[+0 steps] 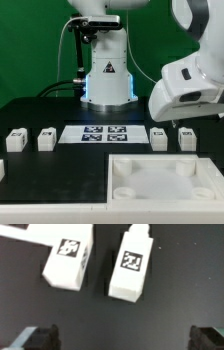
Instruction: Assemble one leg
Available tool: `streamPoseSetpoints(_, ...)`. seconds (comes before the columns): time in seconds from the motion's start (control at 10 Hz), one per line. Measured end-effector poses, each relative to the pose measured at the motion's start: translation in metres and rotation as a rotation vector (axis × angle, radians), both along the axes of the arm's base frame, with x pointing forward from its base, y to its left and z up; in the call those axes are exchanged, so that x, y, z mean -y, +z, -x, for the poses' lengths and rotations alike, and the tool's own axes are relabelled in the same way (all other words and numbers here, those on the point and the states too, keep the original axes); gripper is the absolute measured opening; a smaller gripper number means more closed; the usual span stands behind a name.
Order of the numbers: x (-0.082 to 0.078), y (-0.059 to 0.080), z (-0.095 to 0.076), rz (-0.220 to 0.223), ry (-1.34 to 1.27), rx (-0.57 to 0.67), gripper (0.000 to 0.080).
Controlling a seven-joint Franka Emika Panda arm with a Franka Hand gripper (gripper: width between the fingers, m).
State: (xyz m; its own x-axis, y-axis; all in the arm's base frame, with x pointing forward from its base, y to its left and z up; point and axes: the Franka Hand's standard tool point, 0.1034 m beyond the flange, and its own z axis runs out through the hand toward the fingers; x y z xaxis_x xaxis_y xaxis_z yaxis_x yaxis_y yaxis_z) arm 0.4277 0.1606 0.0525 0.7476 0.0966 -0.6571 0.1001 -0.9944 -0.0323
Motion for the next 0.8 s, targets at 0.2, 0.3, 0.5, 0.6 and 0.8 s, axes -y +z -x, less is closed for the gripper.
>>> streamPoseSetpoints(0.2, -0.001, -0.013, 0.008, 0.007, -0.042, 0.012, 0.0649)
streamPoseSetpoints(0.3, -0.002, -0.012, 0.008, 0.006, -0.040, 0.010, 0.0649)
streamPoseSetpoints(0.5, -0.002, -0.012, 0.007, 0.006, -0.040, 0.009, 0.0649)
streamPoseSetpoints(0.6, -0.003, -0.013, 0.013, 0.017, -0.058, -0.028, 0.0649)
streamPoseSetpoints(0.8, -0.007, -0.026, 0.033, 0.033, -0.147, -0.118, 0.0649)
